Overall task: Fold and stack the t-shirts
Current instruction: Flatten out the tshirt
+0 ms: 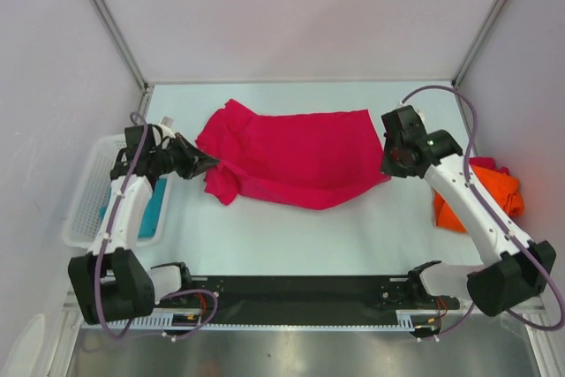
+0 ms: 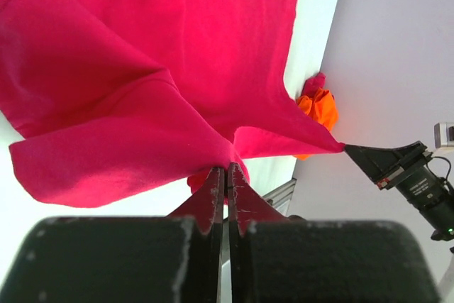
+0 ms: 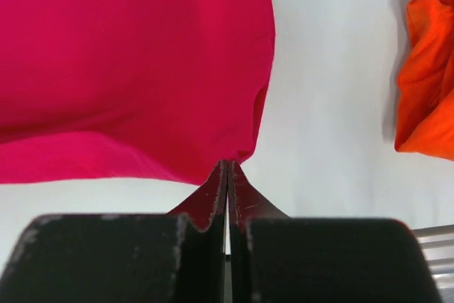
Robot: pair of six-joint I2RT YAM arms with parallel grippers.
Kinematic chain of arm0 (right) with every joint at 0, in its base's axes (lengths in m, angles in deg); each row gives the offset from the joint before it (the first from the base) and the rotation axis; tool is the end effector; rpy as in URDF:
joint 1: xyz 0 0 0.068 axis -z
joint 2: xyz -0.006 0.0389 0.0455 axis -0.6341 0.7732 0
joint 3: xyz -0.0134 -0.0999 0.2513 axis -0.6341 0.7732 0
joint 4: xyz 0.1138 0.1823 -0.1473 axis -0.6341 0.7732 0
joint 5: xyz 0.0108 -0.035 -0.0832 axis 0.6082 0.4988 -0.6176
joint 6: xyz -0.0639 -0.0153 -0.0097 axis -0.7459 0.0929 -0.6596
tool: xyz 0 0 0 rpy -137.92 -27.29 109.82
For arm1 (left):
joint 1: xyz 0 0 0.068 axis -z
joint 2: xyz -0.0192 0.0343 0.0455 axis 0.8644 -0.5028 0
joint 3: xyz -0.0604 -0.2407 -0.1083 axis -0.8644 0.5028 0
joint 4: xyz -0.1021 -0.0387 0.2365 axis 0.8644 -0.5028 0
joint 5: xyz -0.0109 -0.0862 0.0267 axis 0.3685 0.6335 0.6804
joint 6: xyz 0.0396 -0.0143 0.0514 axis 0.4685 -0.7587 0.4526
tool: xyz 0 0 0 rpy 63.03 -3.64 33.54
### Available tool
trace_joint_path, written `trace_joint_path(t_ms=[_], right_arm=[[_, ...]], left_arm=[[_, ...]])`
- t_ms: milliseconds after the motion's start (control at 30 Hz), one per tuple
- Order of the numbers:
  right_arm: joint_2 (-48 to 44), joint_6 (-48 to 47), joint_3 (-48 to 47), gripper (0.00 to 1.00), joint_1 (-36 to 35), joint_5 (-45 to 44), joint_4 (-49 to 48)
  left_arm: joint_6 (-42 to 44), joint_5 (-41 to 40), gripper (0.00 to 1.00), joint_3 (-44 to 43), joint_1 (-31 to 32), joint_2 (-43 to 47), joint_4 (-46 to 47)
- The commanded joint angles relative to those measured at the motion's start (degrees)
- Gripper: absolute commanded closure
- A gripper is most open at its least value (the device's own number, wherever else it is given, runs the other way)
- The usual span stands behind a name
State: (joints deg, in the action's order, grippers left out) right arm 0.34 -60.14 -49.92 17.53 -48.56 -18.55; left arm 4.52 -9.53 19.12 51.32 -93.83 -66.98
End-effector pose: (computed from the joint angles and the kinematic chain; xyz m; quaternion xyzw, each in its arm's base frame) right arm 0.2413 0.0815 0.3167 0.0784 0.9545 -0.0129 0.2875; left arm 0.2581 0.0026 0.2618 -0.2443 0.8432 -0.4183 0.2333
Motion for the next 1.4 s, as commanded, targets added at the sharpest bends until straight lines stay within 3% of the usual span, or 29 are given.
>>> trace_joint_path(t_ms=[0, 267, 300, 367, 433, 467, 500, 533, 567, 600, 833, 1100, 1367], right_arm=[[-7.9, 1.9, 3.4, 1.00, -0.1, 0.1, 1.4], [-19.8, 5.7, 4.3, 1.00, -1.1, -0.5, 12.4], [-20.3, 5.8, 4.3, 0.88, -1.0, -0.5, 13.0], [-21.3, 6.2, 4.3, 0.61, -1.2, -0.8, 13.6], [-21.1, 6.3, 4.3, 0.55, -1.1, -0.5, 13.8], [-20.8, 6.3, 4.2, 0.45, -1.1, -0.3, 13.9], [-20.6, 6.2, 4.1, 0.42, -1.1, 0.0, 13.6], [-20.6, 6.1, 4.0, 0.40, -1.0, 0.3, 13.4], [-20.5, 6.2, 3.9, 0.36, -1.2, 0.3, 13.1], [-20.2, 6.0, 3.9, 0.34, -1.1, 0.3, 12.6], [-12.6, 3.4, 1.9, 0.25, -0.8, 0.8, 5.4], [2.9, 0.1, -5.8, 0.24, 0.6, 6.8, -5.1], [1.7, 2.5, -6.6, 0.24, -2.2, 8.3, -6.1]], left_arm=[[2.5, 3.6, 0.99, 3.7, 0.1, 8.1, 0.9], [2.7, 5.0, 0.97, 6.9, 0.1, 21.0, -6.6], [2.8, 4.9, 0.95, 6.9, 0.1, 22.4, -7.2], [2.6, 4.4, 0.73, 6.8, 0.1, 23.2, -8.1], [2.6, 4.0, 0.49, 6.2, 0.1, 23.6, -8.9], [3.0, 3.5, 0.46, 5.4, 0.1, 23.6, -9.3], [3.4, 3.0, 0.30, 4.7, 0.1, 23.6, -9.8], [3.9, 2.5, 0.29, 3.3, 0.1, 23.5, -11.0], [4.5, 1.4, 0.20, 2.7, 0.1, 23.5, -11.6], [4.7, 0.8, 0.18, 2.2, 0.1, 23.4, -11.9], [4.1, -0.7, 0.13, 1.7, 0.1, 16.7, -6.2], [11.1, -7.3, 0.08, -9.8, 0.1, -7.3, -4.2], [11.9, -19.5, 0.09, -14.9, 1.1, -24.7, -4.4]])
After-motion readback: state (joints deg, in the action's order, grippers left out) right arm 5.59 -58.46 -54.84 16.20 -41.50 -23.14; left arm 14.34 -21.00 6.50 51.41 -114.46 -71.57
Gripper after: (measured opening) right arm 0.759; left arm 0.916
